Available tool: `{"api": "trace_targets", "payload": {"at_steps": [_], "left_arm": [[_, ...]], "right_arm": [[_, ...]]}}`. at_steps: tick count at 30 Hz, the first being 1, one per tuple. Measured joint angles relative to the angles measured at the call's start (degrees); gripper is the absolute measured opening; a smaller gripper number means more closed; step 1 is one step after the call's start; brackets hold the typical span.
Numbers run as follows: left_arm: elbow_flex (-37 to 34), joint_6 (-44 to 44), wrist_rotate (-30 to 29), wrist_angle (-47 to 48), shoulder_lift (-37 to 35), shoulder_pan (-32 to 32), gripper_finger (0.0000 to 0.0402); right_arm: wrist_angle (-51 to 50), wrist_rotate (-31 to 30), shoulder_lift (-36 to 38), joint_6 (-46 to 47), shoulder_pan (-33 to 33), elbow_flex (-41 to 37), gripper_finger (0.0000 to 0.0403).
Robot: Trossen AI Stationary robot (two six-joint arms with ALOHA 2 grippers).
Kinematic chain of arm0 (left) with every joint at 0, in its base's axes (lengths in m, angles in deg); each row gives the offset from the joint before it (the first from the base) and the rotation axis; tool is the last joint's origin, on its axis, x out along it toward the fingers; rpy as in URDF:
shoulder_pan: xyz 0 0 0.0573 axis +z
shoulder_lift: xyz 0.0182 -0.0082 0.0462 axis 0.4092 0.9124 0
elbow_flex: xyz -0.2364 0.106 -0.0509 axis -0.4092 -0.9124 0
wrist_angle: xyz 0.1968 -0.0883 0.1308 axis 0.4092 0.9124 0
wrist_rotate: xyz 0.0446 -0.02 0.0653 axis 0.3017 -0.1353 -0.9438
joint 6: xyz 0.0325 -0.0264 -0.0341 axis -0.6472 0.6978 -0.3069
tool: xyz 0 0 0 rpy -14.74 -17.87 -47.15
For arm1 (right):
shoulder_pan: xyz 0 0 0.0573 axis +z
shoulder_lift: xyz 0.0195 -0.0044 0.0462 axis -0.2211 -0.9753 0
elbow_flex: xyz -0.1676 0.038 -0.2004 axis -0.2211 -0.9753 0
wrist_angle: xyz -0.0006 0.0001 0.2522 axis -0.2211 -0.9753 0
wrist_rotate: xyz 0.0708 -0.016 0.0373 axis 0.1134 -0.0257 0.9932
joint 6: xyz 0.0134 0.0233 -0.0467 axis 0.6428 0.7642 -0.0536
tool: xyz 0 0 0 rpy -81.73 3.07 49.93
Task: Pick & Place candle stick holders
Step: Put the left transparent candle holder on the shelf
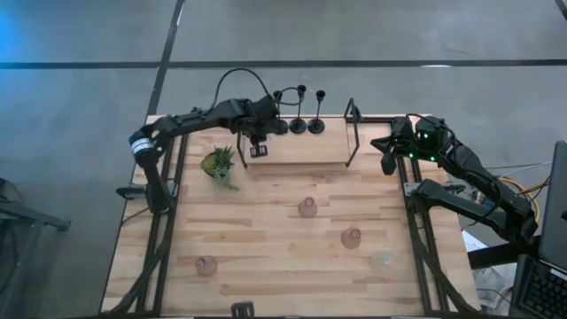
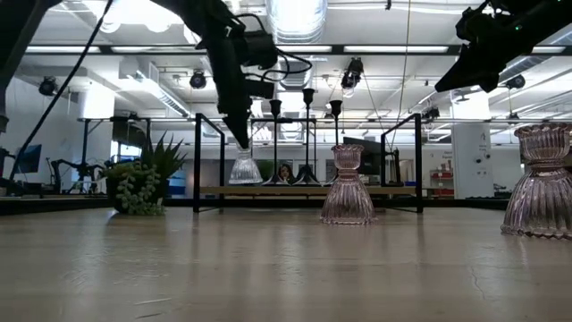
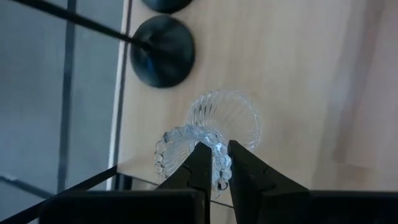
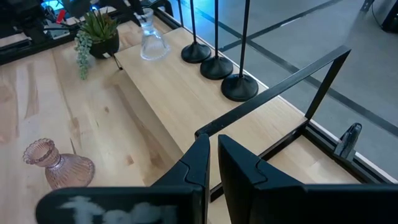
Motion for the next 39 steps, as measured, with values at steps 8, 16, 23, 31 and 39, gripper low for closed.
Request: {"api": "trace_targets", "payload": {"at_steps": [8, 16, 23, 31, 39], "left_arm": [[0.60, 1.29, -0.78, 0.90, 1.52, 1.72, 0.0032], [0.57, 2.74, -0.94, 0.62, 1.52, 4.01, 0.0032], [0.57, 2.95, -0.91, 0.88, 1.50, 4.40, 0.0032], [0.53, 2.92, -0.38, 0.93, 1.45, 4.40, 0.0033], [0.51, 2.32, -0.21, 1.01, 1.45, 4.38, 0.0086]], "right_arm": [[0.02, 0.00, 0.00, 0.02, -0.01, 0.00, 0.0029], [0.02, 0.00, 0.00, -0.03, -0.02, 0.00, 0.0029], [0.02, -0.01, 0.00, 0.04, 0.00, 0.00, 0.0029], [0.02, 0.00, 0.00, -0.03, 0.00, 0.00, 0.0029], [0.00, 0.00, 0.00, 0.00, -0.02, 0.00, 0.0029]]}}
